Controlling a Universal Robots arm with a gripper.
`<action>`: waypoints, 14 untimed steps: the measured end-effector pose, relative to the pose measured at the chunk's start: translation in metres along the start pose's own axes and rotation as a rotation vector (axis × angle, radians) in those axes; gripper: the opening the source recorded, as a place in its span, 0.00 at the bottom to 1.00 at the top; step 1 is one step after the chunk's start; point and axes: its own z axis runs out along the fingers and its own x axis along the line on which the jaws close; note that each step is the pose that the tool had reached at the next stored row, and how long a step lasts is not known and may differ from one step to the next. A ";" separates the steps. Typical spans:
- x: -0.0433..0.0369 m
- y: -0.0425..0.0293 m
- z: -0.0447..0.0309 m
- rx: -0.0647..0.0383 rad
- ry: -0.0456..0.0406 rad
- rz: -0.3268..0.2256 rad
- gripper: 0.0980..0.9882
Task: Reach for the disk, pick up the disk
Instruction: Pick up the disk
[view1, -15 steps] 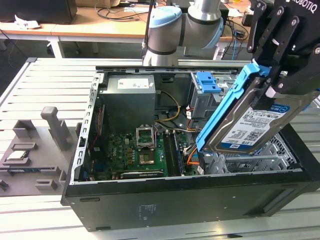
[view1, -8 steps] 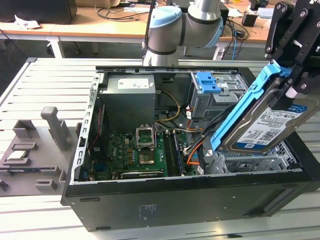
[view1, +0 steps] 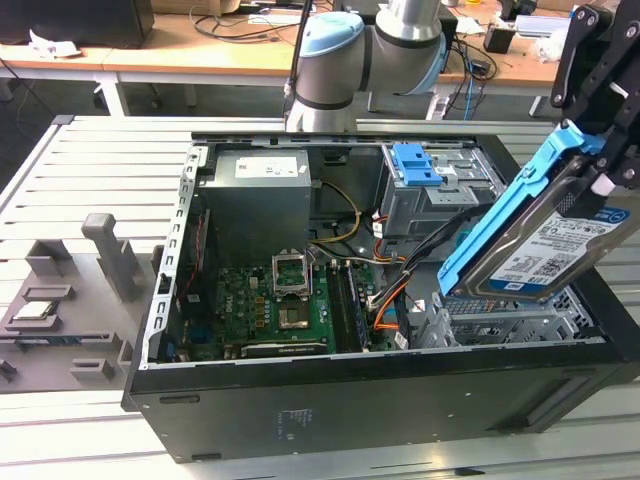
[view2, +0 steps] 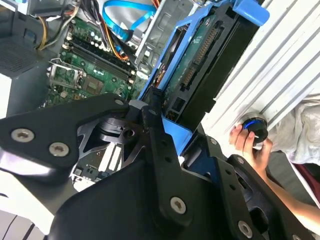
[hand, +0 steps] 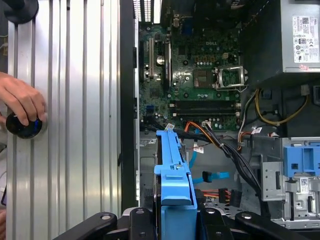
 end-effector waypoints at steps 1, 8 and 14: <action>0.0000 -0.0015 0.0006 0.000 -0.0095 0.000 0.31; -0.0019 -0.0169 0.0084 0.000 -0.0142 0.000 0.31; -0.0027 -0.0211 0.0098 0.000 -0.0141 0.000 0.31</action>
